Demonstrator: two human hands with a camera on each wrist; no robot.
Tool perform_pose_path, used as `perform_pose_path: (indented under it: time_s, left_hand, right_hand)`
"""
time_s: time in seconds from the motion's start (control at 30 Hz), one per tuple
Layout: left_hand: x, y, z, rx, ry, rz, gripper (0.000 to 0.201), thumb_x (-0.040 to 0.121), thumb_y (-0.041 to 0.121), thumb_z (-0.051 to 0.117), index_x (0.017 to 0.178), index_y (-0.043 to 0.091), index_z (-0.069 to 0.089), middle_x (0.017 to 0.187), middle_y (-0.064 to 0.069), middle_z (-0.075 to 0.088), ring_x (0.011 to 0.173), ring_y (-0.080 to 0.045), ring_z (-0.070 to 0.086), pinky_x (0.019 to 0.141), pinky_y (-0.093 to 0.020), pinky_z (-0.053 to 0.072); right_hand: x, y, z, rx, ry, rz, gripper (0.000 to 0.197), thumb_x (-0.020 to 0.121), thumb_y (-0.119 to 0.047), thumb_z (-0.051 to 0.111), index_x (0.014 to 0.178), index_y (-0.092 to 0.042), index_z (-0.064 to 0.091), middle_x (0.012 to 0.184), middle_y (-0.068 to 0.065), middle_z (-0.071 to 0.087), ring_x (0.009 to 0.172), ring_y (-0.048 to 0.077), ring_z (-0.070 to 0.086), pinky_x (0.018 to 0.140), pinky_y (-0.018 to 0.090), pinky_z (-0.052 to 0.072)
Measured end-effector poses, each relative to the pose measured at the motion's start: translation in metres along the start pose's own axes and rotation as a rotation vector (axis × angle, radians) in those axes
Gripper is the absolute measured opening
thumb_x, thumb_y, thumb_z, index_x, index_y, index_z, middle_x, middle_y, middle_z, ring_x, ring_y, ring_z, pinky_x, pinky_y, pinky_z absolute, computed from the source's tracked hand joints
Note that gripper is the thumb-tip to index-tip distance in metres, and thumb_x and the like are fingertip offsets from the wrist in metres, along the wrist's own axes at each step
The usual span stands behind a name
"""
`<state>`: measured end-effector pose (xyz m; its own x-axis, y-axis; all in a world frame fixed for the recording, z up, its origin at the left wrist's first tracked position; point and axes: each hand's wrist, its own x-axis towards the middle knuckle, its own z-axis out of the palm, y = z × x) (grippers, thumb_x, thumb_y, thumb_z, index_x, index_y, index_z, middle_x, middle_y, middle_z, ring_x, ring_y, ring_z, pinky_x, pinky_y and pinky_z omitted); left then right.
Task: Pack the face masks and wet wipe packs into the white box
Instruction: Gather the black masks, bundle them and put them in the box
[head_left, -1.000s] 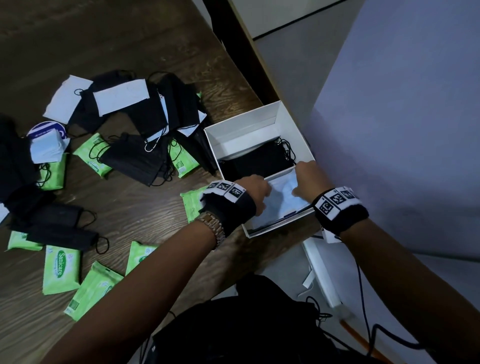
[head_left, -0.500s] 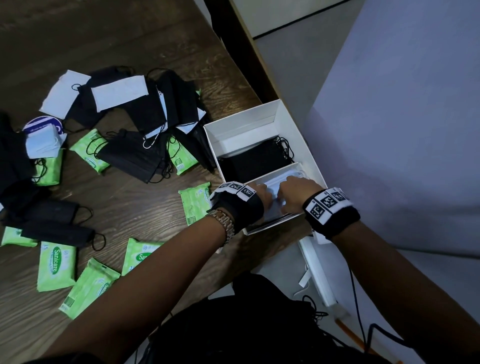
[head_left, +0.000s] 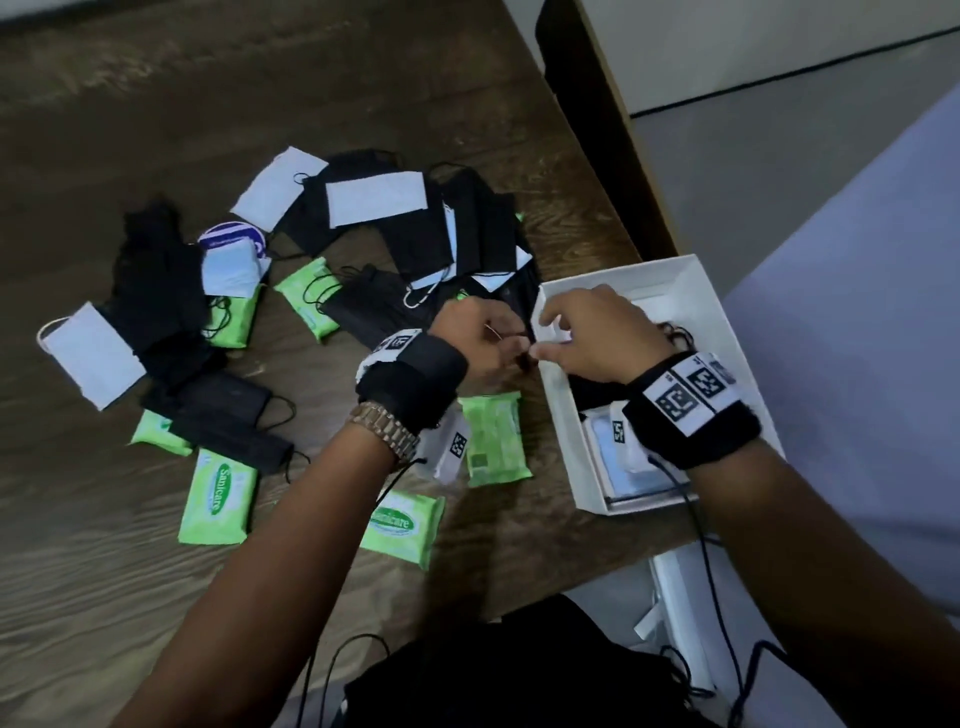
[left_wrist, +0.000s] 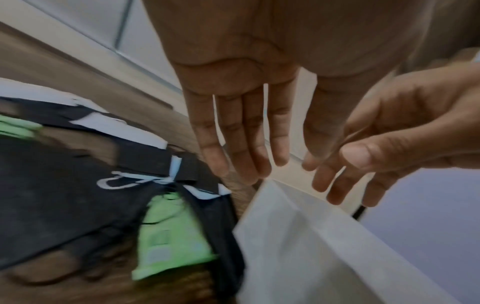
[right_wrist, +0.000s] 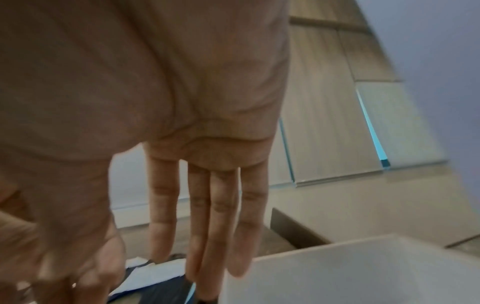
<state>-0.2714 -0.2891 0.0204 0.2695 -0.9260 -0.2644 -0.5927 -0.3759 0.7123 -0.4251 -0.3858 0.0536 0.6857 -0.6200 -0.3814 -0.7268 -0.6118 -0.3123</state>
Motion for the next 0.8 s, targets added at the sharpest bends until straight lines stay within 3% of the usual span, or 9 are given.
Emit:
perform_pose_path:
  time_s: [0.1,0.23,0.3,0.43,0.5,0.57,0.63,0.73,0.8]
  left_hand:
    - [0.0,-0.058,-0.026,-0.031,0.104,-0.193,0.02,0.081,0.032,0.073,0.096,0.02,0.073,0.091,0.004,0.072,0.085,-0.01,0.064,0.082,-0.022,0.051]
    - [-0.006,-0.135,-0.031,-0.145,0.195,-0.429,0.017,0.08,0.03,0.075,0.093,0.021,0.069,0.093,0.002,0.072,0.089,-0.014,0.066,0.084,-0.022,0.05]
    - [-0.008,-0.17,-0.028,-0.264,0.229,-0.538,0.022,0.081,0.026,0.075,0.097,0.02,0.061,0.096,0.0,0.069,0.094,-0.017,0.065,0.086,-0.025,0.05]
    - [-0.004,-0.214,-0.029,-0.632,0.356,-0.724,0.022,0.085,0.013,0.07,0.102,0.011,0.056,0.104,-0.005,0.057,0.099,-0.022,0.057,0.088,-0.027,0.047]
    - [0.0,-0.225,-0.027,-0.653,0.395,-0.706,0.028,0.084,0.01,0.072,0.108,0.007,0.059,0.101,-0.006,0.057,0.093,-0.021,0.059,0.081,-0.02,0.046]
    - [0.004,-0.225,-0.028,-0.79,0.416,-0.672,0.027,0.085,0.006,0.07,0.111,0.004,0.06,0.099,-0.008,0.06,0.077,-0.012,0.059,0.062,-0.01,0.048]
    - [0.01,-0.226,-0.028,-0.887,0.426,-0.631,0.027,0.087,0.005,0.068,0.114,0.002,0.063,0.1,-0.007,0.063,0.071,-0.004,0.057,0.054,-0.006,0.047]
    - [0.019,-0.23,-0.029,-1.032,0.411,-0.6,0.019,0.086,0.009,0.069,0.105,0.013,0.069,0.089,-0.003,0.067,0.068,-0.01,0.056,0.057,-0.011,0.048]
    - [0.024,-0.231,-0.027,-1.099,0.383,-0.609,0.014,0.085,0.011,0.071,0.096,0.019,0.072,0.085,0.0,0.07,0.076,-0.015,0.06,0.071,-0.021,0.052]
  right_hand:
    - [0.044,-0.045,0.034,0.081,0.024,-0.045,0.034,0.081,-0.047,0.074,0.103,-0.024,0.066,0.102,0.003,0.066,0.102,0.025,0.061,0.082,0.035,0.051]
    - [0.092,-0.088,0.093,0.113,-0.026,-0.06,0.03,0.083,-0.04,0.074,0.103,-0.019,0.064,0.104,0.008,0.064,0.1,0.028,0.06,0.081,0.036,0.052]
    - [0.111,-0.103,0.119,0.098,-0.04,-0.067,0.031,0.084,-0.036,0.073,0.105,-0.016,0.063,0.107,0.011,0.065,0.103,0.032,0.061,0.079,0.035,0.051]
    - [0.144,-0.125,0.16,0.06,-0.017,-0.103,0.041,0.087,-0.029,0.071,0.119,-0.006,0.059,0.122,0.016,0.061,0.115,0.035,0.057,0.09,0.042,0.051]
    - [0.155,-0.132,0.177,0.011,-0.003,-0.128,0.052,0.089,-0.031,0.069,0.132,-0.006,0.052,0.134,0.016,0.054,0.123,0.035,0.051,0.097,0.043,0.047]
    - [0.162,-0.134,0.191,-0.069,0.004,-0.13,0.065,0.088,-0.034,0.068,0.143,-0.01,0.042,0.145,0.015,0.043,0.129,0.035,0.043,0.1,0.045,0.045]
    - [0.164,-0.133,0.202,-0.113,0.024,-0.118,0.069,0.086,-0.036,0.069,0.145,-0.015,0.04,0.149,0.013,0.037,0.131,0.035,0.039,0.099,0.046,0.044]
    - [0.161,-0.129,0.211,-0.123,0.039,-0.149,0.062,0.084,-0.035,0.069,0.14,-0.019,0.048,0.151,0.006,0.038,0.129,0.031,0.04,0.097,0.044,0.041]
    - [0.156,-0.126,0.214,-0.106,0.029,-0.173,0.058,0.083,-0.034,0.07,0.136,-0.019,0.052,0.153,0.003,0.038,0.128,0.029,0.041,0.097,0.044,0.041]
